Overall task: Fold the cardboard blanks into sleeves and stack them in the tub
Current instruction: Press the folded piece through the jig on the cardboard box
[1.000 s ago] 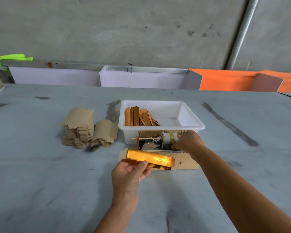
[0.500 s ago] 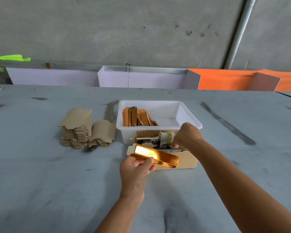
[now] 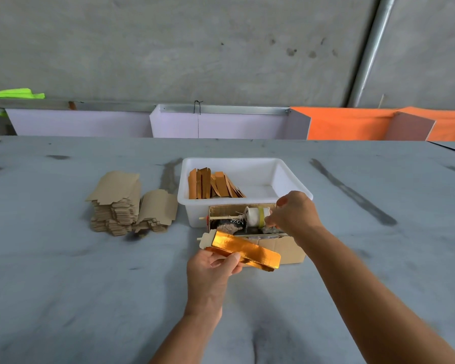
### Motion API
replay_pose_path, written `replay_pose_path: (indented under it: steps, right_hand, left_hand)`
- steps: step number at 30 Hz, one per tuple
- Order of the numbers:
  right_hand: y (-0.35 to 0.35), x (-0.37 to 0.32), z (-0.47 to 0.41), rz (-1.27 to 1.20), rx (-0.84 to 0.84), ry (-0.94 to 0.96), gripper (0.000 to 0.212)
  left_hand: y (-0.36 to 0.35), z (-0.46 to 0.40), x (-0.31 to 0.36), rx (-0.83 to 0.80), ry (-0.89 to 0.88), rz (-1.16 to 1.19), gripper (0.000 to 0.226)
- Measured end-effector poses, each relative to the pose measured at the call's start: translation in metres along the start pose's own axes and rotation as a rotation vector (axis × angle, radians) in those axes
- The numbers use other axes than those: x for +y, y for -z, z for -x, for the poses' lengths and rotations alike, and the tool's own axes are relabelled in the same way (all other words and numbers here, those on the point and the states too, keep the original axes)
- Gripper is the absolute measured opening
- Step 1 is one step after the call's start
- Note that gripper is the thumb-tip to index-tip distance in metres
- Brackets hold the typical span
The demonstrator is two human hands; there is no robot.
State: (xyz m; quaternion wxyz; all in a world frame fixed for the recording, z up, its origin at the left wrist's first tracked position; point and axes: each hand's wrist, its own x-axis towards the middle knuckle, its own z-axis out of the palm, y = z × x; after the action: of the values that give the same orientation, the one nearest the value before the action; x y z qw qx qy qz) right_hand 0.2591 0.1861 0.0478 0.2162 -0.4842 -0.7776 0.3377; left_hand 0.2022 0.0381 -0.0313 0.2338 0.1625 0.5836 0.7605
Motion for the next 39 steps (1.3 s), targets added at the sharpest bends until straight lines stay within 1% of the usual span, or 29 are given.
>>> replay_pose_path:
  steps: [4,7,10,16,23,27,34,39]
  right_hand:
    - [0.003,0.014,0.015,-0.112,0.007,-0.007,0.029]
    - [0.003,0.027,0.028,-0.201,0.025,-0.004,0.033]
    - [0.003,0.036,0.037,-0.277,0.013,-0.053,0.039]
    - [0.003,0.044,0.048,-0.405,-0.025,-0.124,0.037]
    - [0.001,0.045,0.053,-0.429,-0.021,-0.113,0.036]
    - [-0.001,0.046,0.053,-0.412,-0.019,-0.097,0.03]
    - [-0.01,0.057,0.054,-0.337,0.05,-0.037,0.02]
    - [-0.019,0.064,0.05,-0.303,0.087,-0.005,0.018]
  left_hand:
    - [0.001,0.0,0.0,-0.006,0.014,0.015,0.011]
    - [0.002,-0.001,-0.001,-0.008,0.025,0.033,0.012]
    - [0.003,-0.001,-0.001,-0.016,0.03,0.058,0.013]
    - [0.004,-0.001,-0.002,-0.029,0.026,0.077,0.012]
    - [0.004,-0.001,-0.002,-0.026,0.021,0.078,0.014]
    - [0.005,0.0,-0.002,-0.03,0.015,0.069,0.015]
    - [0.011,0.0,-0.002,-0.026,-0.029,0.058,0.013]
    - [0.016,-0.004,-0.004,0.003,-0.045,0.022,0.014]
